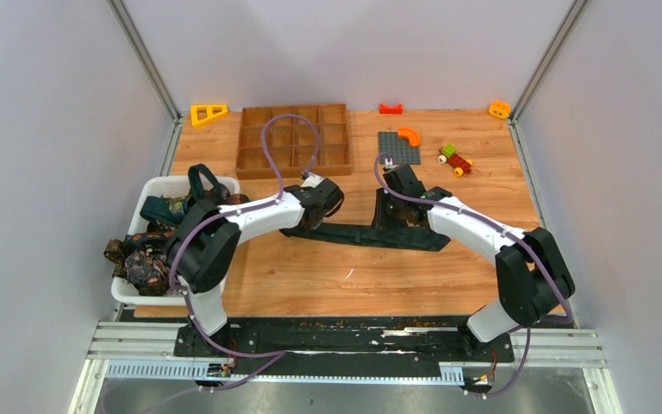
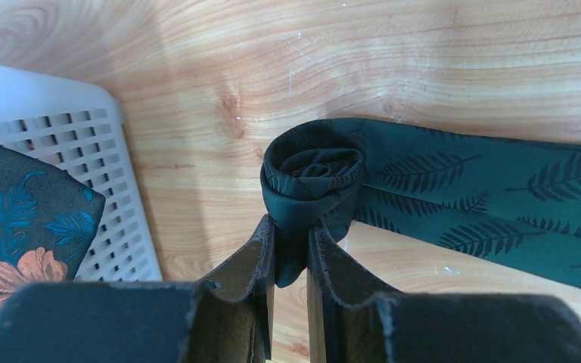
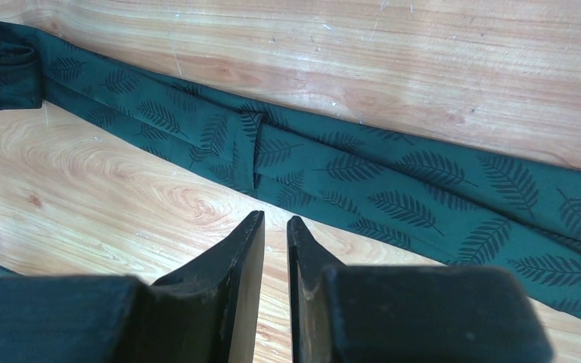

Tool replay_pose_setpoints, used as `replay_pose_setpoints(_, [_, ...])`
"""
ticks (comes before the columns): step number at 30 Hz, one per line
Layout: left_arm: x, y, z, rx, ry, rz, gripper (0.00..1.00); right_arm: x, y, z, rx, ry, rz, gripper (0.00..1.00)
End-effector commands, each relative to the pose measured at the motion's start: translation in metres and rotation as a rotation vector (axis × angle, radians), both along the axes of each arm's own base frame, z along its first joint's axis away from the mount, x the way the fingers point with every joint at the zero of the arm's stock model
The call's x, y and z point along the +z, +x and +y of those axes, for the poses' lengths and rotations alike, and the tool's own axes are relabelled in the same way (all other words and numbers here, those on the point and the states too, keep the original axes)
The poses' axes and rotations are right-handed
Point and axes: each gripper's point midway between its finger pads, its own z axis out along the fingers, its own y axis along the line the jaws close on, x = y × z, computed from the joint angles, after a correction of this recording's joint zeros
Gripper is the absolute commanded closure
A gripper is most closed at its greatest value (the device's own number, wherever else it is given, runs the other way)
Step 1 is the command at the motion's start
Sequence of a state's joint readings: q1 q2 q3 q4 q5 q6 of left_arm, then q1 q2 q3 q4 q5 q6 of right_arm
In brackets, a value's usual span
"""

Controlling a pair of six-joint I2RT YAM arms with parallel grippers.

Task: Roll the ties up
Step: Roll the tie at the center of the board.

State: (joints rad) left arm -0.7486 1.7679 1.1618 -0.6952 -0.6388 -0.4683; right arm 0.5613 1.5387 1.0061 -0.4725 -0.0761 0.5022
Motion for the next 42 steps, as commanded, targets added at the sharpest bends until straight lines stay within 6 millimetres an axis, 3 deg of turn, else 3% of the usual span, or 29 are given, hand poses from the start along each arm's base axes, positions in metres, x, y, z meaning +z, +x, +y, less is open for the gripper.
replay_pose_setpoints(1, [0.014, 0.002, 0.010, 0.021, 0.207, -0.059, 0.94, 0.014, 0.002, -0.006, 0.006, 0.007, -0.046, 0.81])
replay_pose_setpoints(11, [-0.006, 0.001, -0.030, -0.027, 0.247, -0.054, 0.94, 0.028, -0.001, -0.018, -0.017, 0.007, -0.070, 0.81])
replay_pose_setpoints(19, [-0.022, 0.001, -0.057, -0.051, 0.212, -0.014, 0.82, 0.037, -0.003, -0.023, -0.024, 0.014, -0.086, 0.80])
replay_pose_setpoints(25, [-0.031, -0.002, -0.080, -0.081, 0.084, 0.028, 0.66, 0.040, -0.005, -0.022, -0.020, 0.024, -0.087, 0.80])
replay_pose_setpoints(28, [-0.031, -0.003, -0.092, -0.100, 0.017, 0.042, 0.63, 0.042, -0.006, -0.022, -0.023, 0.030, -0.086, 0.80])
replay_pose_setpoints(42, [-0.023, -0.011, -0.103, -0.186, -0.215, 0.091, 0.47, 0.054, -0.006, -0.020, -0.036, 0.052, -0.093, 0.80])
